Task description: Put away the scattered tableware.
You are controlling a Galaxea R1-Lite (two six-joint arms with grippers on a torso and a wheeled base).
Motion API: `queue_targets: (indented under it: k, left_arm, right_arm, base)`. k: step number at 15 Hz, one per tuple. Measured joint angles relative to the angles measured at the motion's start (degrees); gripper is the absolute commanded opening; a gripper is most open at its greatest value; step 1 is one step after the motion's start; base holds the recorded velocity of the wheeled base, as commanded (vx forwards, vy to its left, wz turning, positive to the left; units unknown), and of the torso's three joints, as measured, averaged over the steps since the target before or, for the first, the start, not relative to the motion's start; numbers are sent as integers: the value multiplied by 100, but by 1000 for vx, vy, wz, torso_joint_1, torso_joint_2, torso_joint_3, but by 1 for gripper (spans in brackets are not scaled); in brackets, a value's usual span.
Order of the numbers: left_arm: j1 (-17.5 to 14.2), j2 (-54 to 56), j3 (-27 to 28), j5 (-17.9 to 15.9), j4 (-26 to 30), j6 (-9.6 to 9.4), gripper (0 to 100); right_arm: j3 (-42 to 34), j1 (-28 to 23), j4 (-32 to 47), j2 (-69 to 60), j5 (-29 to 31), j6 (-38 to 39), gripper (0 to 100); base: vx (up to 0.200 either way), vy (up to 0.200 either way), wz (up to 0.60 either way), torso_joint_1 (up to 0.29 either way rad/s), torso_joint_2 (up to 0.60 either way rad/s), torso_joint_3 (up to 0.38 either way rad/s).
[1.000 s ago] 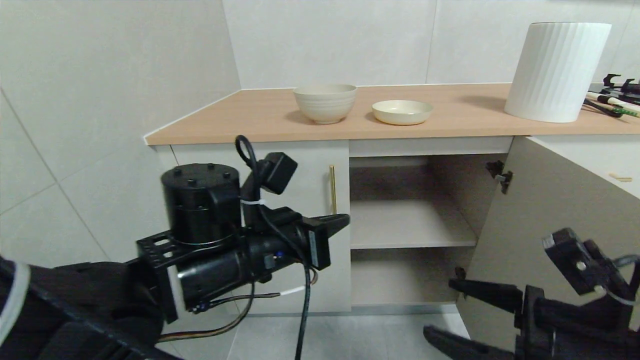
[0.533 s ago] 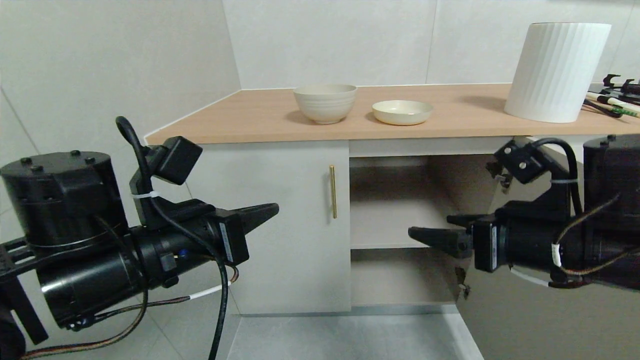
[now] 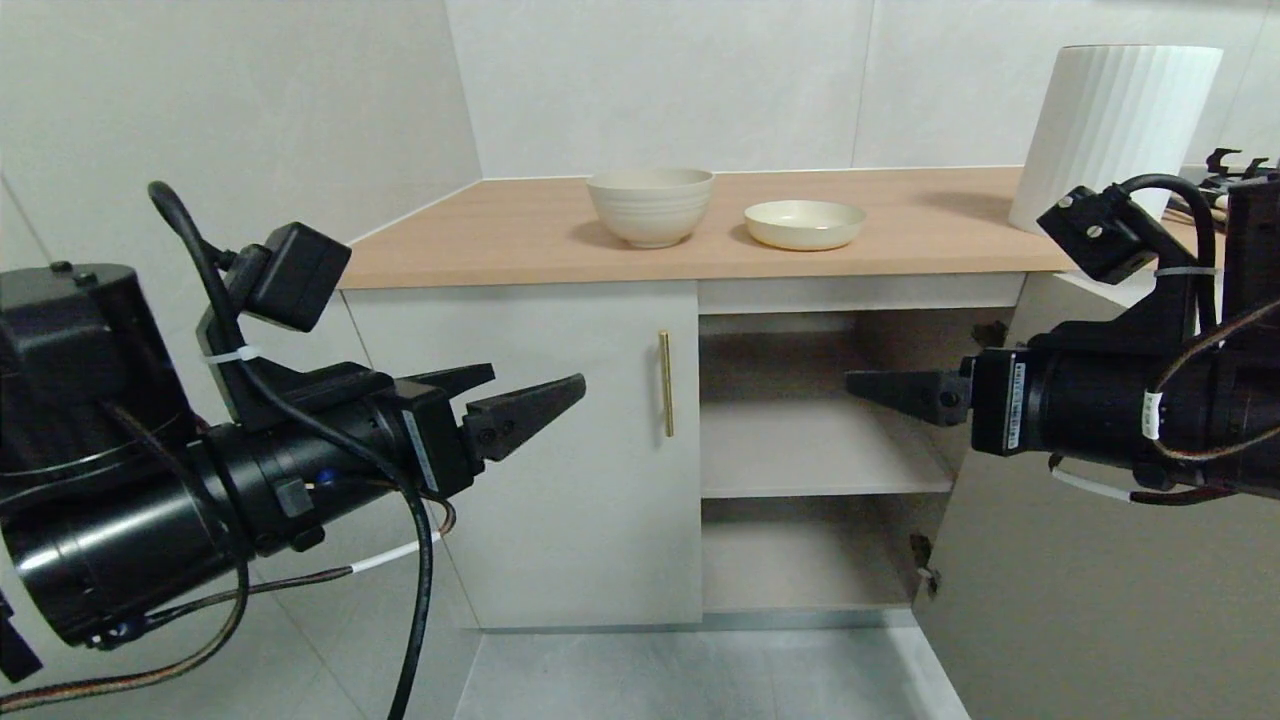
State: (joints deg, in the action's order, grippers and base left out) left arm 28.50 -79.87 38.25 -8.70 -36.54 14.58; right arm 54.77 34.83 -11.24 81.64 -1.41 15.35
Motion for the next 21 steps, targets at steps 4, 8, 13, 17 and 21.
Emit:
queue_targets:
  k: [4,8,13,17,21]
  left_arm:
    - [-4,68,46,85,22,-2,100]
    - [-59,93,63,88,46,-9,100]
    - [-135,102,102,80,140,-9,100]
    - [-158,107,107,77,134,-9,100]
    - [-155,143,85,61,110,-5,100]
  right_arm:
    - [-4,12,238,-96,11,11,100]
    - [16,37,402,-236,11,6,100]
    - [-1,41,508,-385,-48,4,100]
    - [-108,41,514,-505,-121,-30,100]
    - [-246,41,495,-588,-134,-295,100]
  base:
    - [0,0,0,0,0,0]
    - [150,0,0,1,-1,-1]
    - [200,0,0,5,-1,2]
    - [150,0,0,-1,2,4]
    - [0,0,0,0,0,0]
